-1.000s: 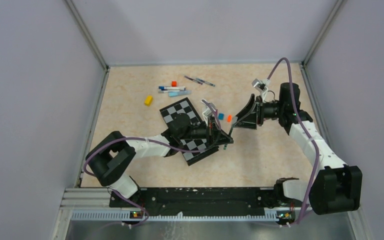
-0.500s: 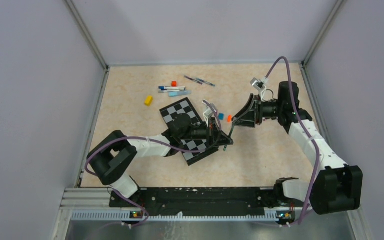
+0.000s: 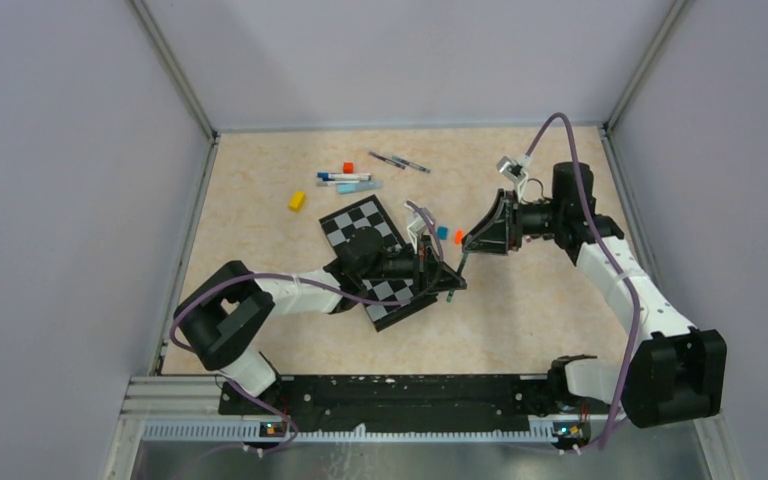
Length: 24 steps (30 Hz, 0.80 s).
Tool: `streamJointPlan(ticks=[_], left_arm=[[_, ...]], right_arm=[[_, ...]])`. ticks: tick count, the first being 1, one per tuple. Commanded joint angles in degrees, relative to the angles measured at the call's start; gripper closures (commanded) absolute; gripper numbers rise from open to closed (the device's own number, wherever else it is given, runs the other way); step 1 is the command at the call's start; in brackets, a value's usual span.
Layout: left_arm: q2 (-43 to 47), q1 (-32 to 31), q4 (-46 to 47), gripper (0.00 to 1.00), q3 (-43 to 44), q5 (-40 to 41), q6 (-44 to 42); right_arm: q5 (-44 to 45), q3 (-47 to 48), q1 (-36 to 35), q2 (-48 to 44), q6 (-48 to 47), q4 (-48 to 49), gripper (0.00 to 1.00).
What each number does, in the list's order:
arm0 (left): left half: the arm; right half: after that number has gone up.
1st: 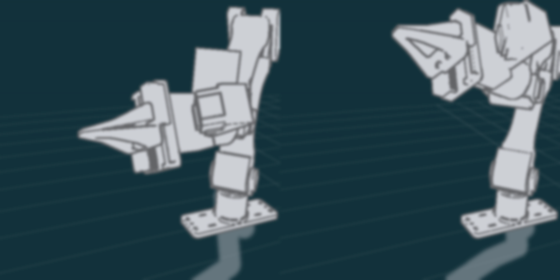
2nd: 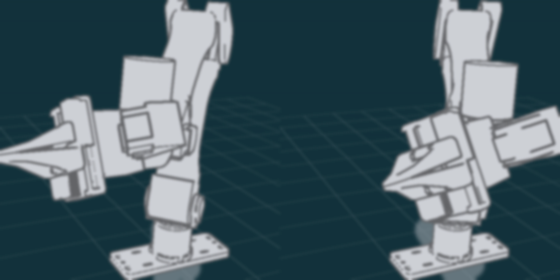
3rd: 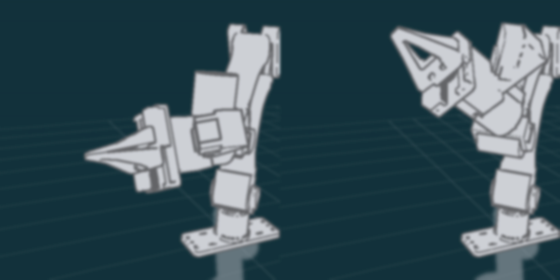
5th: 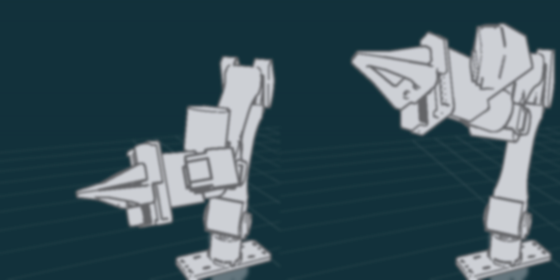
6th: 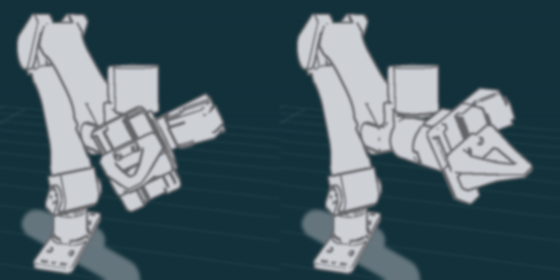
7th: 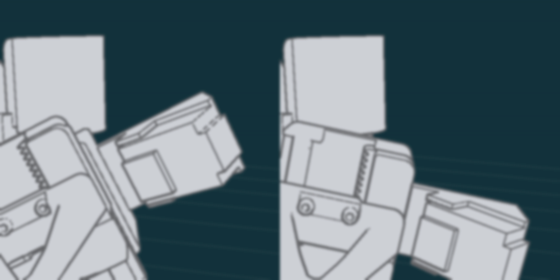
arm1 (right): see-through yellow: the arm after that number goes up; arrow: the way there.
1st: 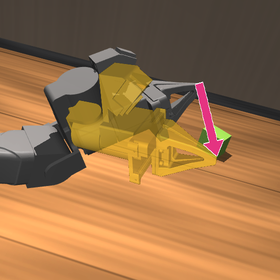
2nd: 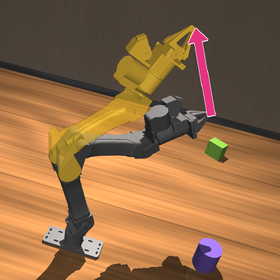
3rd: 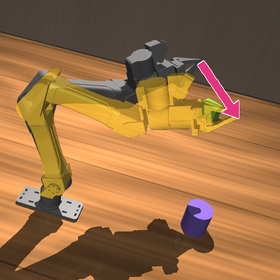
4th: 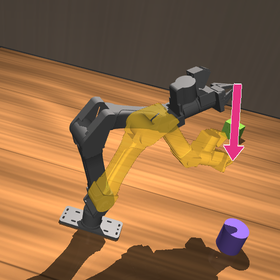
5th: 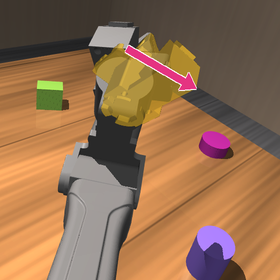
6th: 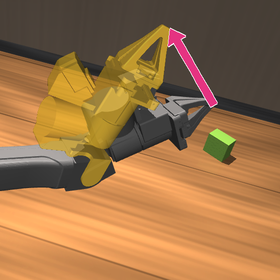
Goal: Open the pen caps
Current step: Open the pen cap from the pen.
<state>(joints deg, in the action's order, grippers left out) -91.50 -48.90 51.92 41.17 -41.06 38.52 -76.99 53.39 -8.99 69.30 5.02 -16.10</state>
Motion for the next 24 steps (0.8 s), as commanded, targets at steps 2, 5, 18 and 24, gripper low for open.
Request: streamJointPlan(ticks=[2,5,18,24], left_arm=[[1.69,-0.16,1.67,1.0,1.2,0.71,-1.29],[1.68,-0.14,1.73,1.0,1.11,0.77,-1.17],[2.35,-0.14,2.83,1.0,-1.12,-3.89,0.65],[5.95,-0.14,0.79,1.0,-5.39,-6.62,0.8]], right_arm=[[1.09,1.94,-1.15,0.22,-1.07,-0.25,0.64],[1.31,1.87,-1.29,0.34,-1.23,-0.35,0.67],[7.13,23.43,-1.66,7.98,-14.79,-16.03,1.0],[1.72,41.76,-0.95,16.7,2.9,-5.44,1.0]])
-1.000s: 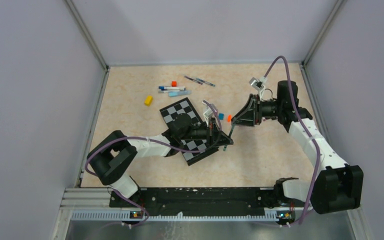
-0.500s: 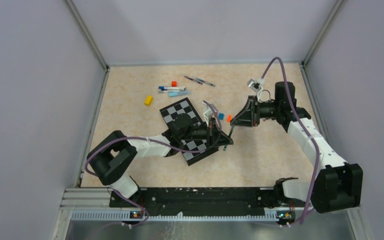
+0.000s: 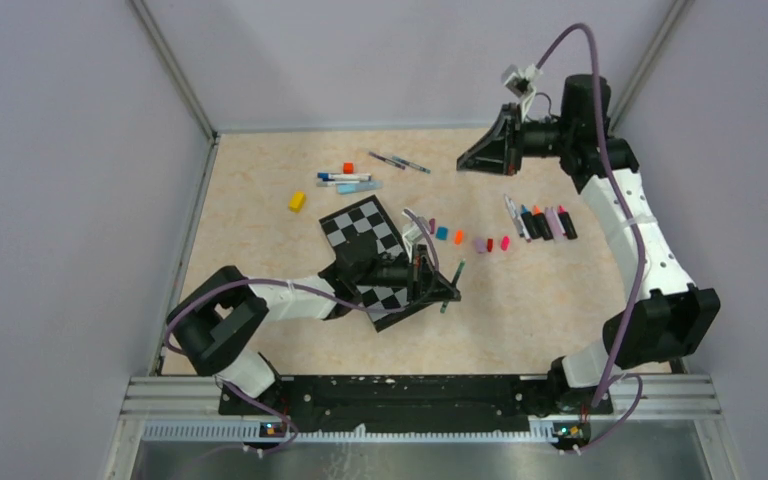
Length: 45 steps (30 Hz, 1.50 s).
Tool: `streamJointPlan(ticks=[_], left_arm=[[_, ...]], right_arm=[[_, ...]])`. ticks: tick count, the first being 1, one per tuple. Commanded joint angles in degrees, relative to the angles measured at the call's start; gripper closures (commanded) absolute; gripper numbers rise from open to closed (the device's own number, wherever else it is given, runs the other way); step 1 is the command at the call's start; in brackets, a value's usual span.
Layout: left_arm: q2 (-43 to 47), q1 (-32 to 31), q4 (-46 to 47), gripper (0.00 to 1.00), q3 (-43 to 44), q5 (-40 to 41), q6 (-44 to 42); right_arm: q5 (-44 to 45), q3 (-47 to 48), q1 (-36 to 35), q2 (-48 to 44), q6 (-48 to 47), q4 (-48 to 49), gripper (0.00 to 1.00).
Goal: Open the pen caps
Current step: Open the pen cap from the pen, then place the pen cap at the center of the board.
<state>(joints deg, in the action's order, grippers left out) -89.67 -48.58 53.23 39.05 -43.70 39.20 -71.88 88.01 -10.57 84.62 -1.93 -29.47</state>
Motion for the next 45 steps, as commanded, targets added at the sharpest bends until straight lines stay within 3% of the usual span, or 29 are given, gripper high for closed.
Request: streamJointPlan(ticks=[1,4,8,15,23,27,30,36,45], left_arm=[[5.17,-0.47,-1.13,1.0,-4.35,-3.43,-0.14],[9.27,-0.48,-3.08,1.0,-7.0,-0.72,-1.85],[15.46,-0.21,-12.96,1.0,-6.76,6.1,-7.99],[21.52,0.64,-24.66,1.0,-4.85,18.35,-14.7],[22.99,1.57,-24.67,1.0,-5.68,22.75,-16.86],[23.75,2.07,-24.59,1.0,-7.08,23.41,-17.22],[24.75,2.41,-24.71,1.0,-8.32,25.19,-17.14],[26.3,3.44,-26.03,1.0,-8.73,28.94,-16.82],[29.94,3.57,-28.36,1.0,-10.08,33.27,-14.83]], right_arm=[[-3.93,7.73,0.95,1.74,11.45,9.08,1.0],[-1.53,7.08,2.7,1.56,9.09,6.38,1.0],[4.53,-4.06,11.74,-3.44,5.01,6.05,1.0],[18.57,-25.52,24.38,-8.23,-15.38,-6.37,0.97],[29.15,-32.93,27.08,-7.65,-17.83,-3.89,0.93],[26.55,-32.17,26.97,-3.48,-19.84,-5.93,0.92],[23.6,-33.65,24.54,-3.14,-22.1,-6.69,0.92],[25.68,-39.69,7.92,-4.13,-21.27,-0.57,0.91],[27.95,-33.99,-5.61,5.83,-15.89,1.9,0.9]])
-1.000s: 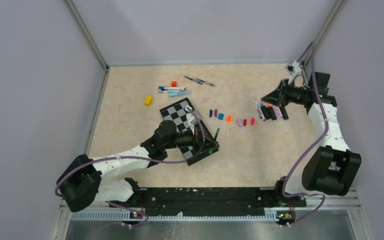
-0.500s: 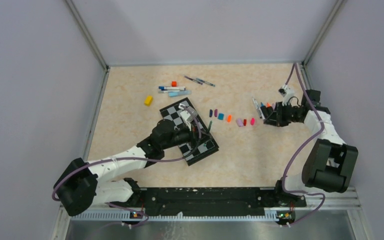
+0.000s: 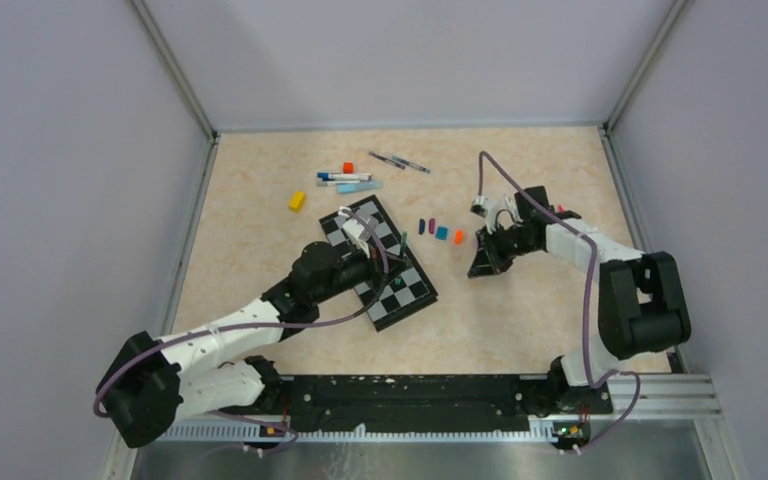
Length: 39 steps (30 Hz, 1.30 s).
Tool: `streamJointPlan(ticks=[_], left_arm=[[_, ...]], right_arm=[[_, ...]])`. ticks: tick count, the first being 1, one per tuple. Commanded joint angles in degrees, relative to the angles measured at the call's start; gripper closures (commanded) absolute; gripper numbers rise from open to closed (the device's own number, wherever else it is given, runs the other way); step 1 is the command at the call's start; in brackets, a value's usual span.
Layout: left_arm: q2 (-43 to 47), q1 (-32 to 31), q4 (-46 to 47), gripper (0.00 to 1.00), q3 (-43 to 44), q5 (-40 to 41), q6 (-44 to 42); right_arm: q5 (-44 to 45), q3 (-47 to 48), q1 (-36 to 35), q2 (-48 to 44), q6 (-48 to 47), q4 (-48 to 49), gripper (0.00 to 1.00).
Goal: Open the pen caps
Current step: Place the pen cap at the center of the board.
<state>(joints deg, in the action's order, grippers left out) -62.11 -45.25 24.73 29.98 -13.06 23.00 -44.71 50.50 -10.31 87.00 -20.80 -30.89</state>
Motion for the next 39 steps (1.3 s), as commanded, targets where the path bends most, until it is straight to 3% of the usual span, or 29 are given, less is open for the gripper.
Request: streamJointPlan(ticks=[1,7,16,20,26,30,32,36,39], left_arm=[[2.63,0.22,0.05,1.0,-1.13,2.79,1.61],[3.7,0.2,-0.99,1.0,-1.13,3.0,2.84],[3.17,0.25,-0.96,1.0,-0.86,1.89,4.12],[2.11,0.23,-0.33,1.0,-0.41,0.09,4.46],[0.25,0.24,1.84,1.0,-0.23,-2.26,5.95],[-1.12,0.25,4.92,1.0,-0.43,-4.09,7.83],[-2.45,0.25,7.23,1.0,-0.62,-5.3,9.05],[-6.13,0.25,12.53,1.0,-0.54,-7.71,11.58],[-9.48,0.16,15.42,1.0,0.55,-9.05,13.94]], right_arm=[[1.48,3.36,-7.93,4.43,3.68,3.89,0.9],[4.32,3.82,-12.43,8.92,9.63,8.04,0.88],[8.64,7.68,-14.74,12.88,12.0,6.02,0.7],[9.22,8.5,-14.74,11.34,11.64,4.89,0.61],[11.69,8.67,-14.59,5.79,8.32,2.47,0.59],[11.05,9.07,-14.22,-0.07,-0.06,-2.43,0.55],[8.39,8.5,-12.73,-3.42,-3.05,-4.24,0.55],[-6.9,5.94,-5.53,-11.46,-4.47,-4.04,0.54],[-20.57,2.29,-0.47,-17.61,0.56,4.34,0.47]])
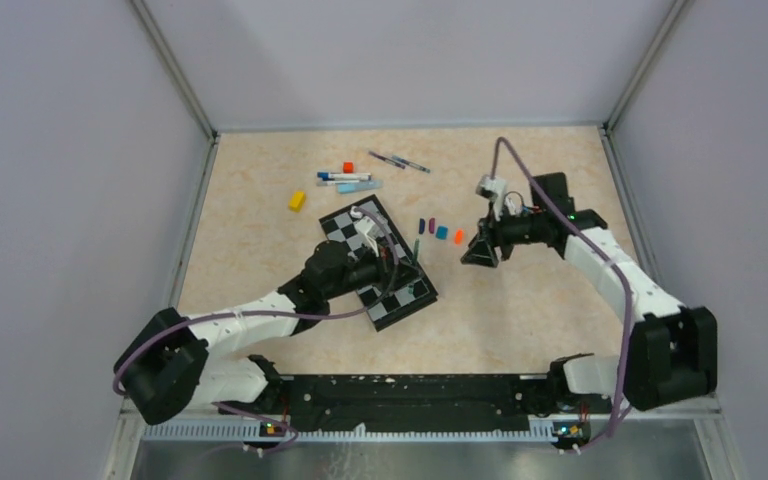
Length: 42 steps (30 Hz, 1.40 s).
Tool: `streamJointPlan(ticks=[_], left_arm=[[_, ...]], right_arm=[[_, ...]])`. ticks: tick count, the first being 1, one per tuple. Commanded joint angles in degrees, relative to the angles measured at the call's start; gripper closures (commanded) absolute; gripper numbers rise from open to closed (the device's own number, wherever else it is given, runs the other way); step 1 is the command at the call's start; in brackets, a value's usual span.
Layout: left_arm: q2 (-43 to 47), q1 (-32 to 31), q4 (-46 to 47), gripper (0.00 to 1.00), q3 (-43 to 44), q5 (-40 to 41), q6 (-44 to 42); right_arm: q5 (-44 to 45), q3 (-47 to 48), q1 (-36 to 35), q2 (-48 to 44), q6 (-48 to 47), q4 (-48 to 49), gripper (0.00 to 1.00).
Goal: Open the pen caps
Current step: Place the pen cap at the center of the board, then place the pen at the center of the board.
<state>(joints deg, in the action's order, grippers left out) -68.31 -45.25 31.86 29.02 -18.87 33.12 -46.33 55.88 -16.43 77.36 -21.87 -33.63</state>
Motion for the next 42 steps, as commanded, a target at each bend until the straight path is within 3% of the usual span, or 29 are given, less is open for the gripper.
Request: streamJointPlan(ticks=[1,4,7,16,28,31,35,42], left_arm=[[-4.4,0.07,9.53,1.0,1.88,-3.48,4.5],[-7.63,-0.83,13.84,1.0,3.35,-2.98,6.03],[-10.36,-2.55,14.84,1.0,5.84,-1.13,6.22],[-15.85,-6.21,16.24,1.0,9.81,2.5,7.26],[-18.61,-7.65,14.61,1.0,14.0,1.71,6.53],[-18.35,-7.83,14.4,0.99,14.01,1.71,6.13],[-18.23,-7.92,14.35,0.98,13.91,1.44,5.95],[-18.04,-8.01,14.95,0.98,13.3,1.38,5.98]], right_arm=[[-22.79,-5.2,6.88,-10.25,6.44,10.64,0.41],[-30.25,-10.71,7.65,-11.76,20.52,27.68,0.32],[-31.6,-14.22,7.7,-10.91,35.47,42.49,0.31],[-25.89,-19.57,6.94,-9.07,55.25,60.66,0.3],[-24.0,-20.28,3.51,-7.7,58.21,63.73,0.46],[-24.23,-20.96,3.58,-7.42,60.27,66.88,0.65],[-24.7,-21.31,3.54,-6.95,63.17,70.22,0.74],[-25.48,-21.04,3.62,-6.48,65.58,72.65,0.64]])
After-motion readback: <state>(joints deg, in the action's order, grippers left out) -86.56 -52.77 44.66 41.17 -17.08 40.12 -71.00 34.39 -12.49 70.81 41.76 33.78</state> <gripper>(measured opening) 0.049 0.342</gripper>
